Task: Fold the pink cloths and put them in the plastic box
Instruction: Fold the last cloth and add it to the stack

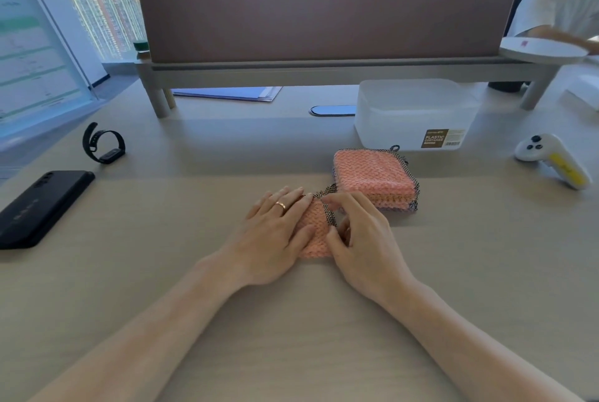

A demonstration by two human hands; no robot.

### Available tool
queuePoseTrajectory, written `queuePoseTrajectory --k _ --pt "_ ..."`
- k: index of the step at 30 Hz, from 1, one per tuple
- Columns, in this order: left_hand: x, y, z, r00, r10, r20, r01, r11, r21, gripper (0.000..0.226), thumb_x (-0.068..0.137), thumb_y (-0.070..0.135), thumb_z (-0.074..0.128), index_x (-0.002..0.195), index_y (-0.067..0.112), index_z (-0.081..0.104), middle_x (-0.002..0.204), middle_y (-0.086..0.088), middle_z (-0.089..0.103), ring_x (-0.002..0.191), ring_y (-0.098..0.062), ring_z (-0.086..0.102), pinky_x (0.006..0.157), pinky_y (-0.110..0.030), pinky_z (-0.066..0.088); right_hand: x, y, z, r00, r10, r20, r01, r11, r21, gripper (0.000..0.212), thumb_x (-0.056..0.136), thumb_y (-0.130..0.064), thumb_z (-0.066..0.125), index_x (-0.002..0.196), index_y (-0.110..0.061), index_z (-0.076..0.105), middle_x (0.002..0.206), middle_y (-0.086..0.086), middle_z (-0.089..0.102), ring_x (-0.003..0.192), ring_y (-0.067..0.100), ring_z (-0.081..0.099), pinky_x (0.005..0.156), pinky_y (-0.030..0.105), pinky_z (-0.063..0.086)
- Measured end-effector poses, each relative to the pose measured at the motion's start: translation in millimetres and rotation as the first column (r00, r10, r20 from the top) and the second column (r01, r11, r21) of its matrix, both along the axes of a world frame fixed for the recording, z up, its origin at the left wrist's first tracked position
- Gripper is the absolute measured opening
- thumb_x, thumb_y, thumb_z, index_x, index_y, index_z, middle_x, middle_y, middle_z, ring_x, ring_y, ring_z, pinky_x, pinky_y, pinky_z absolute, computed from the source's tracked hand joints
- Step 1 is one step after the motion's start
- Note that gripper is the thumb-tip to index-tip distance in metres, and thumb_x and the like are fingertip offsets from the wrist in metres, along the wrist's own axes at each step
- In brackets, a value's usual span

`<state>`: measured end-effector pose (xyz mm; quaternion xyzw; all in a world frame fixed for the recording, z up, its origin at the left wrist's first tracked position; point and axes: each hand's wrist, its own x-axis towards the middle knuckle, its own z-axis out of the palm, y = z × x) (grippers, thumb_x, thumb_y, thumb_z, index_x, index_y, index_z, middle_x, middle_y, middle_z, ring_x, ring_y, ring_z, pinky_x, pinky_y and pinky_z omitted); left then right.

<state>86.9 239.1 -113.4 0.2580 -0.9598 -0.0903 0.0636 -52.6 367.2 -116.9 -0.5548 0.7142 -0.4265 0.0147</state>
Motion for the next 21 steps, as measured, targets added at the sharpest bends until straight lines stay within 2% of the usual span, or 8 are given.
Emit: queuePoseTrajectory --k 3,5,8,10,13,17,19,21 --pt "-1 0 -1 0.997 -0.021 0.074 0.02 1.0 0.02 0.077 0.094 0.061 0.003 0.163 0.028 0.002 0.171 0.009 0.001 0.157 -0.009 -0.008 0.126 -0.032 -0.01 3 0 -2 0.994 -0.017 -0.109 0.028 0.995 0.097 0.034 0.088 -0.009 0.059 0.12 -0.016 0.065 0.12 -0.006 0.055 0.101 0.015 0.059 0.086 0.039 0.054" --pt "0 -10 6 0.995 0.032 0.098 -0.044 0.991 0.129 0.068 0.103 0.055 0.018 0.163 0.026 0.003 0.171 0.008 0.002 0.157 -0.009 -0.005 0.126 -0.032 -0.006 6 1 0 0.984 -0.019 -0.176 0.046 0.987 0.152 0.032 0.092 -0.012 0.055 0.121 -0.014 0.066 0.126 -0.004 0.052 0.11 0.016 0.058 0.089 0.036 0.054" --pt "2 -32 22 0.98 0.196 0.045 -0.199 0.976 0.083 0.063 0.097 0.054 0.051 0.149 0.018 0.041 0.154 -0.005 0.043 0.143 -0.026 0.038 0.119 -0.037 0.03 9 1 4 0.979 -0.024 -0.201 0.066 0.977 0.204 0.032 0.096 -0.015 0.051 0.124 -0.012 0.067 0.13 -0.004 0.05 0.114 0.017 0.058 0.092 0.034 0.053" --pt "-2 -40 38 0.965 0.259 0.043 -0.262 0.961 0.088 0.049 0.084 0.053 0.069 0.114 0.015 0.064 0.119 -0.007 0.062 0.111 -0.026 0.058 0.094 -0.034 0.047 9 0 6 0.981 -0.028 -0.192 0.071 0.972 0.224 0.033 0.097 -0.016 0.05 0.126 -0.012 0.066 0.129 -0.005 0.049 0.112 0.016 0.058 0.092 0.034 0.052" --pt "-15 -41 55 0.958 0.266 0.108 -0.287 0.896 0.34 0.026 0.077 0.034 0.08 0.083 0.011 0.07 0.084 -0.005 0.068 0.082 -0.024 0.063 0.066 -0.03 0.043 9 1 8 0.984 -0.028 -0.175 0.074 0.962 0.263 0.031 0.097 -0.017 0.051 0.124 -0.013 0.066 0.127 -0.005 0.048 0.11 0.016 0.057 0.091 0.033 0.051" --pt "-20 -39 68 0.964 0.261 -0.042 -0.141 0.641 0.755 0.007 0.091 0.013 0.071 0.086 0.01 0.069 0.088 -0.003 0.071 0.085 -0.018 0.065 0.074 -0.033 0.052 4 -2 19 0.994 -0.047 -0.095 0.075 0.949 0.307 0.028 0.097 -0.024 0.052 0.119 -0.019 0.067 0.12 -0.008 0.048 0.108 0.016 0.057 0.091 0.037 0.051" --pt "-18 -37 76 0.975 0.211 -0.076 -0.081 0.648 0.758 0.016 0.094 0.017 0.069 0.082 0.009 0.061 0.081 -0.002 0.063 0.078 -0.018 0.058 0.07 -0.035 0.045 1 -4 26 0.998 -0.057 -0.014 0.059 0.957 0.285 0.023 0.096 -0.032 0.055 0.113 -0.022 0.067 0.116 -0.01 0.05 0.104 0.014 0.058 0.093 0.039 0.05" --pt "-17 -33 90 0.978 0.158 -0.136 -0.013 0.696 0.718 0.024 0.091 0.024 0.07 0.088 0.004 0.059 0.082 -0.007 0.058 0.078 -0.02 0.051 0.072 -0.037 0.037 -2 -5 36 0.992 -0.068 0.102 0.053 0.988 0.144 0.026 0.092 -0.042 0.058 0.112 -0.026 0.06 0.112 -0.012 0.056 0.1 0.01 0.061 0.092 0.038 0.052"
